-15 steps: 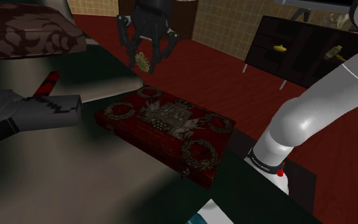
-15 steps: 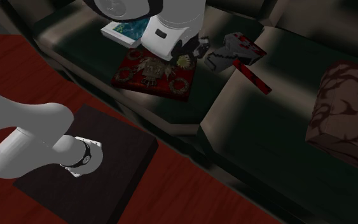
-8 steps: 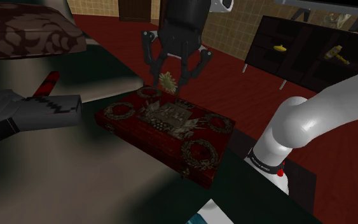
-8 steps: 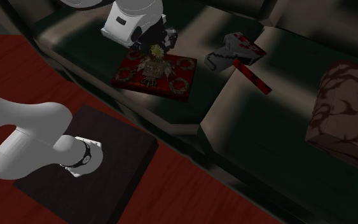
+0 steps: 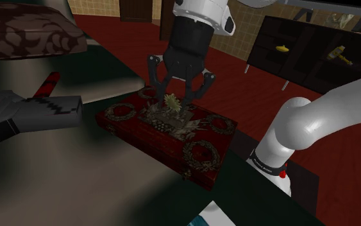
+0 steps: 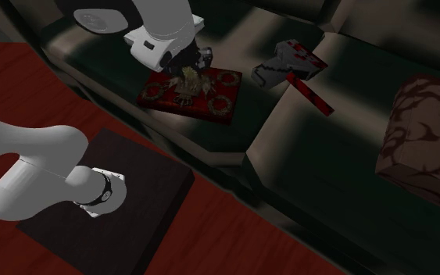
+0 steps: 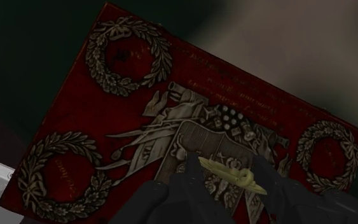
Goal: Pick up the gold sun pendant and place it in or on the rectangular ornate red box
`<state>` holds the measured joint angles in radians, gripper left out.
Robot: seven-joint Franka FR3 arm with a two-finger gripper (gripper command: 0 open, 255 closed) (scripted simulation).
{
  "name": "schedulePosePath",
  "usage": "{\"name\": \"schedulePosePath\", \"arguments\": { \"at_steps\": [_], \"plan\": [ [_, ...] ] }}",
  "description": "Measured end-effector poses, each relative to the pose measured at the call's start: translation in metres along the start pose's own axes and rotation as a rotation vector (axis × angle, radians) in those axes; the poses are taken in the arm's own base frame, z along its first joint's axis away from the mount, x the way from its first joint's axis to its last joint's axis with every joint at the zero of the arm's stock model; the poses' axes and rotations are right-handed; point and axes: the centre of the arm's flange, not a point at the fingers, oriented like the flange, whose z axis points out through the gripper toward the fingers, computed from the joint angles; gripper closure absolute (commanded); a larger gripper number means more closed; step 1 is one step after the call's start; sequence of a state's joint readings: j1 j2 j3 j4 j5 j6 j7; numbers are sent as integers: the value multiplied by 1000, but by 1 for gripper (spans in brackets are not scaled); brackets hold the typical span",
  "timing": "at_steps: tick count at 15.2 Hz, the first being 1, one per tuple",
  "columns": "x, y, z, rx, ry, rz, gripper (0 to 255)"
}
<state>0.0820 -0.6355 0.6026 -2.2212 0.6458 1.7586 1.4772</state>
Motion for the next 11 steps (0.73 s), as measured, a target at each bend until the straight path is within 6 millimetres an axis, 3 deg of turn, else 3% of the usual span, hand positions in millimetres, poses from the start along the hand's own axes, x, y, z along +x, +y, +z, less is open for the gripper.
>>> {"name": "schedulePosePath", "arguments": {
  "at_steps": [9, 10, 11],
  "plan": [
    [2, 1, 9, 15, -1, -3, 255],
    [2, 1, 9, 18, -2, -3, 0],
    [4, 1, 11, 15, -1, -2, 0]
  ]
}}
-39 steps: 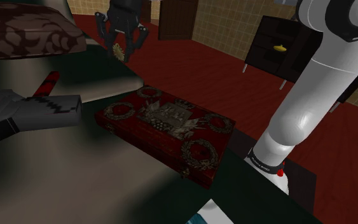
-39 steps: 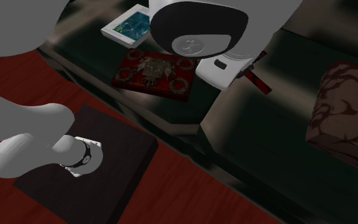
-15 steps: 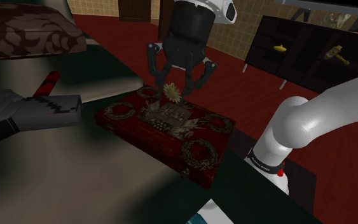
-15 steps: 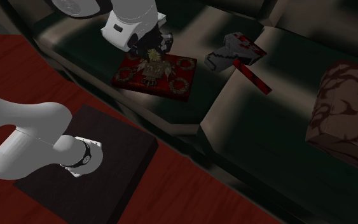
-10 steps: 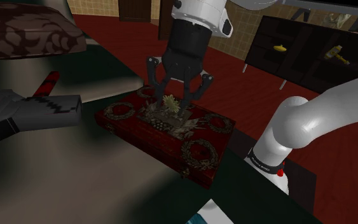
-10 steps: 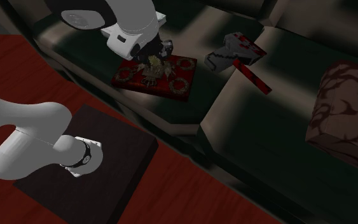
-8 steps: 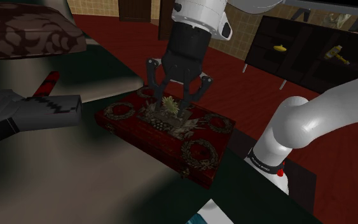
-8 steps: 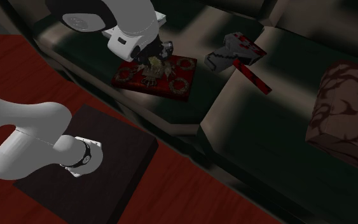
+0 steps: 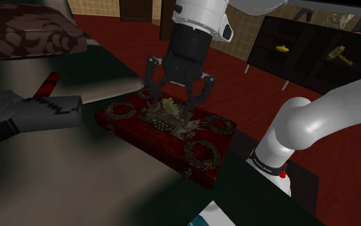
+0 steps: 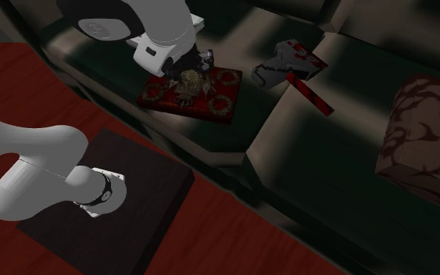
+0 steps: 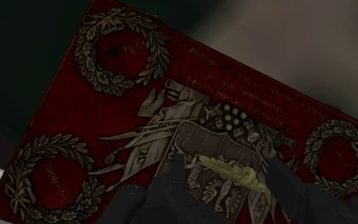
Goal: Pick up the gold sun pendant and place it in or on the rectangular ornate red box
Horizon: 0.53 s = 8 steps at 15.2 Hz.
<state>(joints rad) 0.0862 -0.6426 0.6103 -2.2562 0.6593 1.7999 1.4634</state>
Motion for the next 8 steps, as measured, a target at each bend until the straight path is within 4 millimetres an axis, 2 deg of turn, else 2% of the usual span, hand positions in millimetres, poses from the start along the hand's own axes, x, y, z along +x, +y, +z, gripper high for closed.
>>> {"name": "schedulePosePath", "arguments": {
  "at_steps": [5, 8],
  "plan": [
    [2, 1, 5, -14, 1, 2, 0],
    [2, -1, -25, -13, 1, 2, 0]
  ]
}}
